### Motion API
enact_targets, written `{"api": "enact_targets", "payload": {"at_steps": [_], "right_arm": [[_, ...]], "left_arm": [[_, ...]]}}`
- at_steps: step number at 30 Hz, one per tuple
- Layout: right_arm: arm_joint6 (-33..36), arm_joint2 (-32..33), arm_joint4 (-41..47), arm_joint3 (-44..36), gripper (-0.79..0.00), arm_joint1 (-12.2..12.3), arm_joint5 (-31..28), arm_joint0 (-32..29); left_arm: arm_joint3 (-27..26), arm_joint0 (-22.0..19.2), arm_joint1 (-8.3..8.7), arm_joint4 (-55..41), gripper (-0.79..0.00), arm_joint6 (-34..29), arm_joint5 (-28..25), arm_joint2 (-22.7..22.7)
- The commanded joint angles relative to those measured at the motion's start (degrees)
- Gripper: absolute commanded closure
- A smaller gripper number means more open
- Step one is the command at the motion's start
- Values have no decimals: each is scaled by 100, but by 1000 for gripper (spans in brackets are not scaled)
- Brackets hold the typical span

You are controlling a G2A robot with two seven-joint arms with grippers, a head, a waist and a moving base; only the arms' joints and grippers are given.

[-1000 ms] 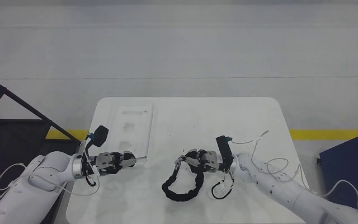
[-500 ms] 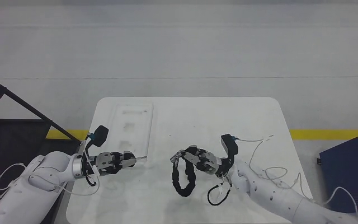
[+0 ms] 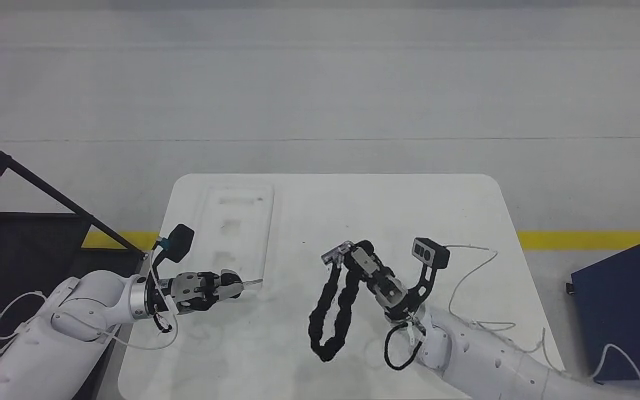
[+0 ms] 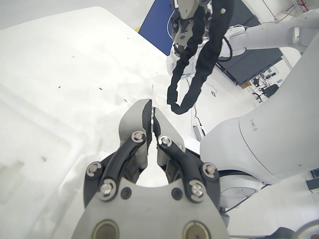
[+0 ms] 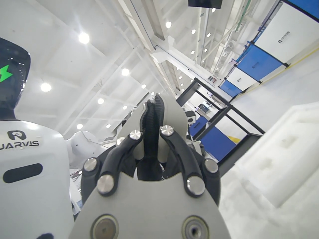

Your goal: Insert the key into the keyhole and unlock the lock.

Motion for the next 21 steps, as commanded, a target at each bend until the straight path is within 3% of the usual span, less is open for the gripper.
{"api": "enact_targets", "payload": {"at_steps": [1,13,21], "right_arm": [[10,-5,-63,114,0,-27,0,-14],[-6,-133,-26,244,0,-415,0,-182],[-7,337,-190,383,0,-746,0,-467]], "left_arm": [[0,0,0,0,0,0,0,0],[0,0,0,0,0,0,0,0],[0,0,0,0,0,0,0,0]]}}
